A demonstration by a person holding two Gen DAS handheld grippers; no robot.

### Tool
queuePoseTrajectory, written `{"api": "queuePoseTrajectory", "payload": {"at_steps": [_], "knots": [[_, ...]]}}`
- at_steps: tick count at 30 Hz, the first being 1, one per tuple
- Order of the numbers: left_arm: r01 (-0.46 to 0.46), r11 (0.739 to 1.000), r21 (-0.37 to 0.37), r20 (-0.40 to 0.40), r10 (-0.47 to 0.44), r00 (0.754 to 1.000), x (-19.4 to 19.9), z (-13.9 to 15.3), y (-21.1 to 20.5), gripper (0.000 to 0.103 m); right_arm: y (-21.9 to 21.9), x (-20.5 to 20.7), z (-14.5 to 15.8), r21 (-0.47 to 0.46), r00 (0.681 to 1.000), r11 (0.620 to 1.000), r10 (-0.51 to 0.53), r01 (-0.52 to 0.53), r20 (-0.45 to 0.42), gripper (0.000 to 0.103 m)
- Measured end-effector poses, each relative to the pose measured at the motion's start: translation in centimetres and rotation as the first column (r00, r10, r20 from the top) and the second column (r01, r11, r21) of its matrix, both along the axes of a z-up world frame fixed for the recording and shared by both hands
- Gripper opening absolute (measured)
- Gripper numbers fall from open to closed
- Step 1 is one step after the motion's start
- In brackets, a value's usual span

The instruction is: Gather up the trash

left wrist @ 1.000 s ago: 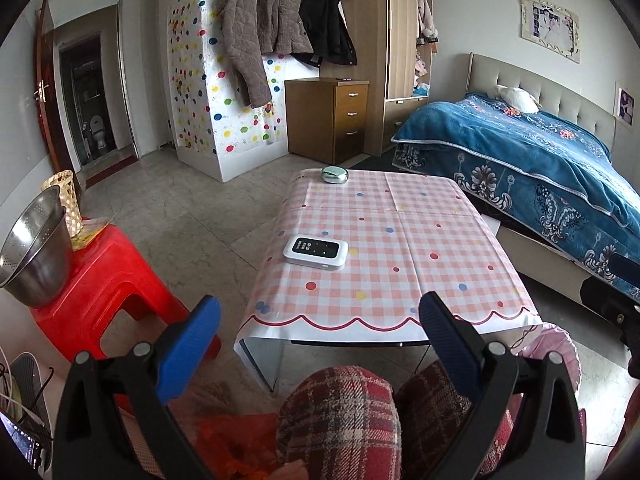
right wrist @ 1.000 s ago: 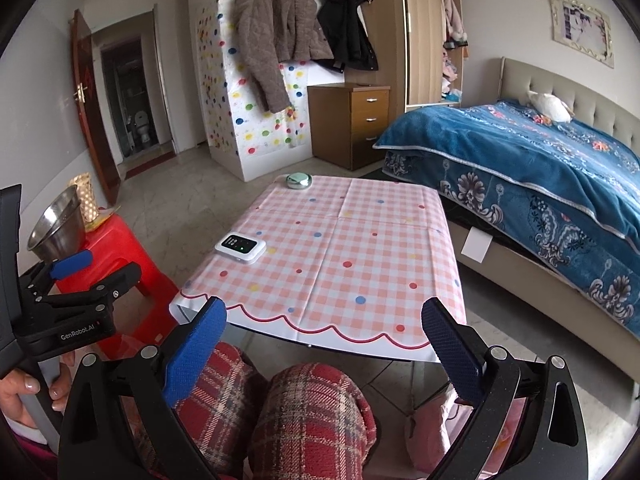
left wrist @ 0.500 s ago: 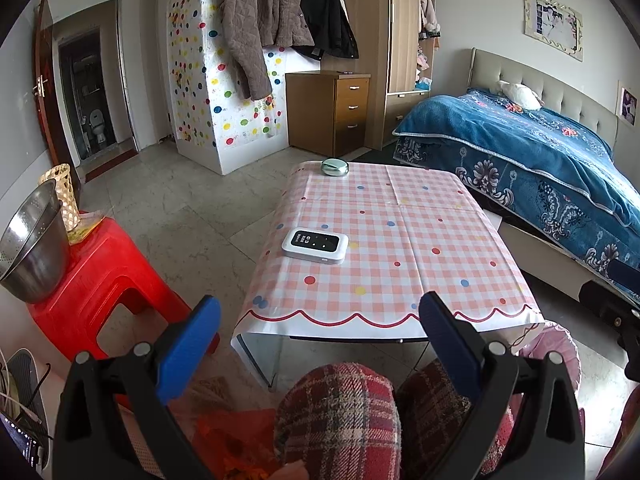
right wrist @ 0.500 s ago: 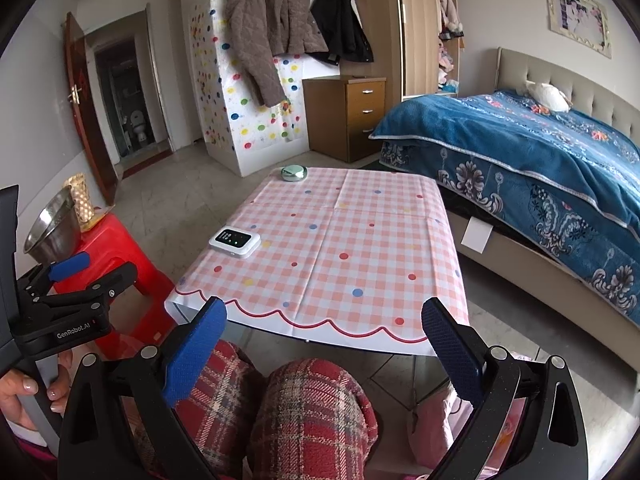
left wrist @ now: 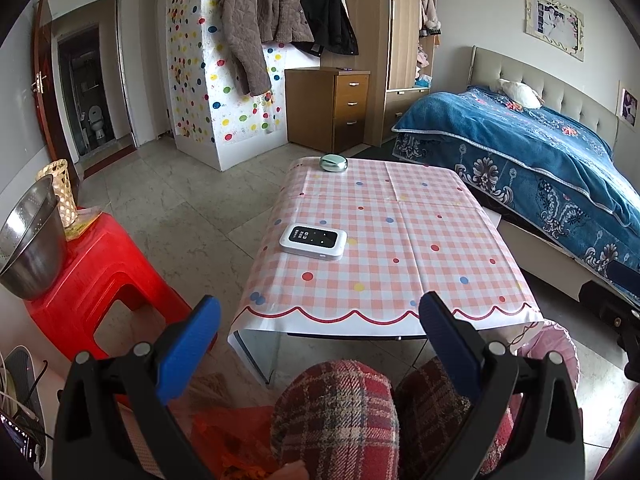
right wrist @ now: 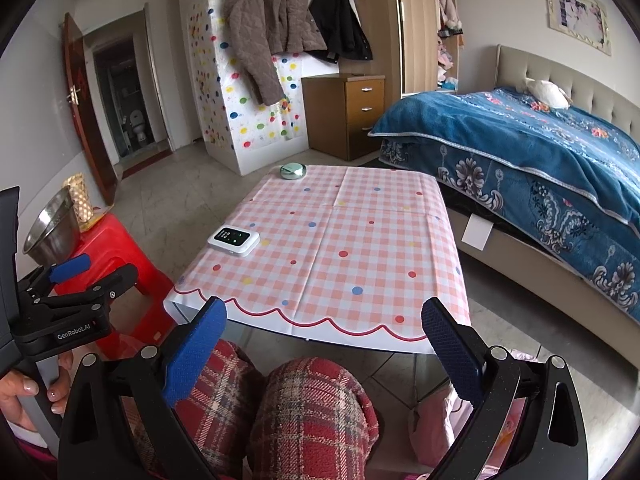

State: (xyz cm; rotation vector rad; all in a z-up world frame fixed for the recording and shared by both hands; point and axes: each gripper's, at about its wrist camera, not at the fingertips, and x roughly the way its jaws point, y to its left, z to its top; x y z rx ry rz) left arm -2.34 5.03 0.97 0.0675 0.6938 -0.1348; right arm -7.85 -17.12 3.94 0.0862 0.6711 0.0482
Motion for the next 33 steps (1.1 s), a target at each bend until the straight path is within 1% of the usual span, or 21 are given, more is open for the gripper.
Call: {"api": "queuePoseTrajectory", "payload": {"at_steps": [33], "knots": [[-0.006,1.000,-0.003,-0.002,0.006,1.000,0.03,0.04,0.16,0.096,0.06,0.06,-0.16,0.002,1.000,1.000,-0.001,0.001,-0.003,0.097]]}}
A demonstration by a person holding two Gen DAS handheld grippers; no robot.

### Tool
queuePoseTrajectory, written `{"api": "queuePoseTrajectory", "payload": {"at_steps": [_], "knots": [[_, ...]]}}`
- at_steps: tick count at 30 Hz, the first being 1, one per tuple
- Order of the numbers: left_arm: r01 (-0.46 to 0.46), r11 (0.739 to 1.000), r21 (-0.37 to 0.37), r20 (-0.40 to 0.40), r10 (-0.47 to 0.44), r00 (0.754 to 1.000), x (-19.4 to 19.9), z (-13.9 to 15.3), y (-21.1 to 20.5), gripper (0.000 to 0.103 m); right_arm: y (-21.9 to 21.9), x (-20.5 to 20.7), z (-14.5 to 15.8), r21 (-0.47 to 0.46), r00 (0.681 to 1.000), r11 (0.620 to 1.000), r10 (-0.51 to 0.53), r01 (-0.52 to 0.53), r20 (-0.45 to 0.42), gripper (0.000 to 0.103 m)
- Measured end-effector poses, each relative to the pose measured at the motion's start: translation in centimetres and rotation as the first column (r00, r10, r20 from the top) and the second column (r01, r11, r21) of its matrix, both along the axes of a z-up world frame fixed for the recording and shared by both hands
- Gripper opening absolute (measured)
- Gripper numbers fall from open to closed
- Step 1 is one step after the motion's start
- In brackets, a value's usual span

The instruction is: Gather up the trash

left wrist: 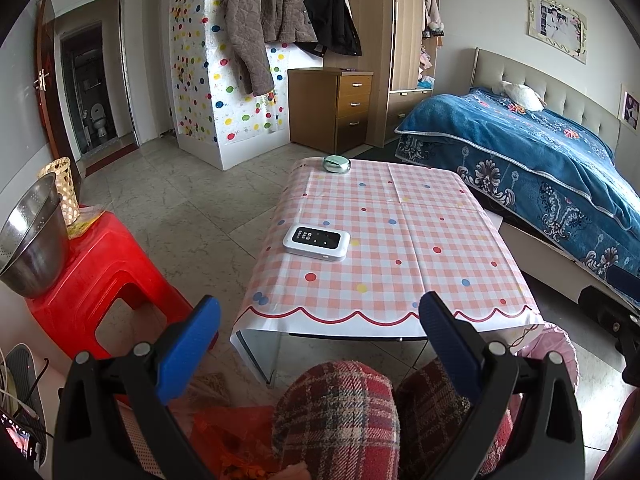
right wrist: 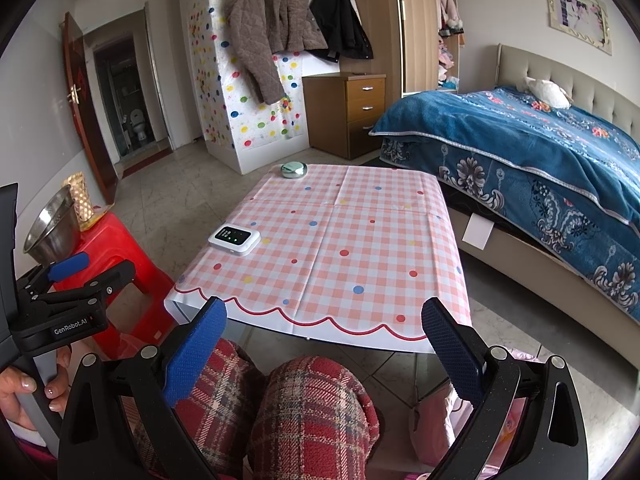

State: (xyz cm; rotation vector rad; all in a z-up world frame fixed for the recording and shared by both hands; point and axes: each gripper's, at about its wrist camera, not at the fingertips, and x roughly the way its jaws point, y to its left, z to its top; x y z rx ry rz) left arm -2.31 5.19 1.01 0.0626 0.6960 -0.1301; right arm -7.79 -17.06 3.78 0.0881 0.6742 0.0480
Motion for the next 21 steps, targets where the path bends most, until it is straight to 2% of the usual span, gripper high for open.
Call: {"api": "queuePoseTrajectory", "payload": {"at_steps": [14,18,21], "knots": [[0.001,1.000,0.001,-0.003,-0.001,1.000,-0.15,0.22,-0.24,0.096,-0.06,0.00,0.03,0.001,1.000,1.000,0.000,0.000,0.000,0.097],[0.010,0.999,-0.030,-0.005,-0.010,1.000,-0.06,0.10,-0.06,0.096,-0.10,0.01,0.00,0.003,1.000,1.000,0.000,0.000,-0.001,0.097],[0.028,0.999,-0.040,0.023,-0.027,0.999,-0.05,-0.09,-0.08,0.096,-0.13,0.05,0.00,0.006,1.000,1.000,0.000,0.000,-0.002,0.097]]}}
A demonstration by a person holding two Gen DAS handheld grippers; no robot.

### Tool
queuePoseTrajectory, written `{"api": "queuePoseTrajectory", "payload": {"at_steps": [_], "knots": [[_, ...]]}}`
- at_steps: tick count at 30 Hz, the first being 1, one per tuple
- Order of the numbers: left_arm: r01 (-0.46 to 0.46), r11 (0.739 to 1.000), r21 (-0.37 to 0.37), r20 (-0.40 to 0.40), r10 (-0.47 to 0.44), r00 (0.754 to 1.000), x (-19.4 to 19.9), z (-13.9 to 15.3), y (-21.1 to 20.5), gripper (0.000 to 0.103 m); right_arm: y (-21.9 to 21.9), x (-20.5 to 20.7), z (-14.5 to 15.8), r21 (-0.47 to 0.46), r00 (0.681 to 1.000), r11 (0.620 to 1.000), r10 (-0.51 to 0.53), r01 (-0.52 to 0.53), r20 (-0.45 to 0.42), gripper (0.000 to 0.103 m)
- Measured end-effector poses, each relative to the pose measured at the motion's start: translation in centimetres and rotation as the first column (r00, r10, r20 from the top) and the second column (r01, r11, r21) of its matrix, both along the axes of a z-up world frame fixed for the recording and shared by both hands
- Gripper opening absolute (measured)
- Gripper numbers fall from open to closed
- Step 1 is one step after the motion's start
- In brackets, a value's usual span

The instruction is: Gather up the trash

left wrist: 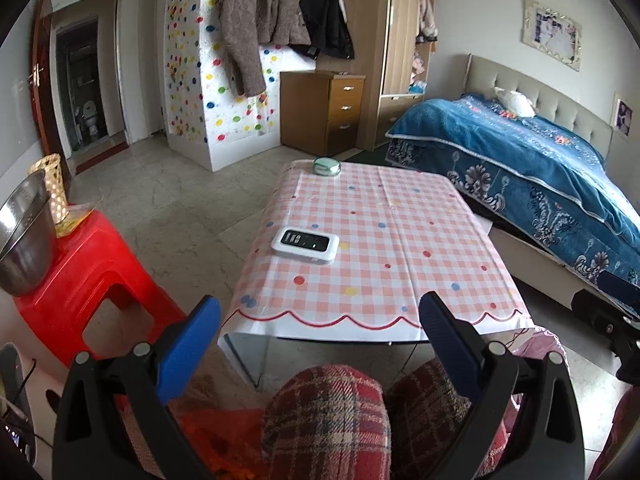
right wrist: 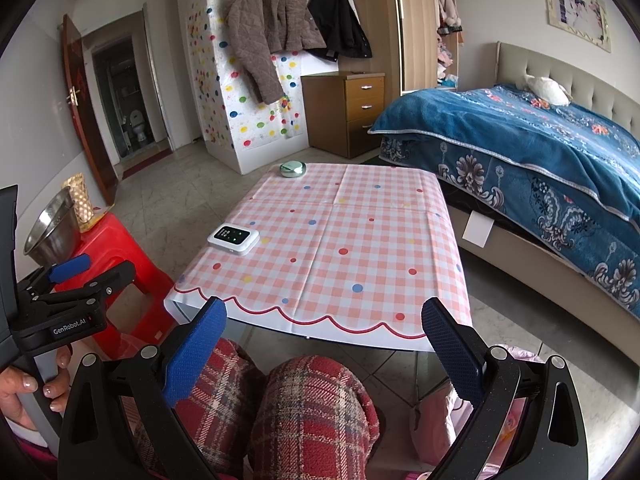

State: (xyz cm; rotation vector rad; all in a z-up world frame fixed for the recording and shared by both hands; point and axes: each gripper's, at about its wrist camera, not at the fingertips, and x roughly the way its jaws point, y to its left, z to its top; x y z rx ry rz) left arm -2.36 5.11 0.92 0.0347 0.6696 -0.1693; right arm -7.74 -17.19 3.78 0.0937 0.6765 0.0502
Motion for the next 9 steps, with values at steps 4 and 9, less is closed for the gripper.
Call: {"api": "queuePoseTrajectory", "payload": {"at_steps": [4,9], "knots": [[0.008,1.000,0.012,0.030,-0.009,1.000,0.5,-0.6,-0.6,0.096,0.1,0.4,-1.0,0.009,1.000,1.000,0.002,-0.002,-0.017,0.097],[-0.034,0.999,0.031,0.074,0.032,0.997,2.3,-2.2,-1.6,0.096,-0.4,2.1,-2.1,0.022,0.999,1.000,-0.005,0.006,-0.050,0.097]]}}
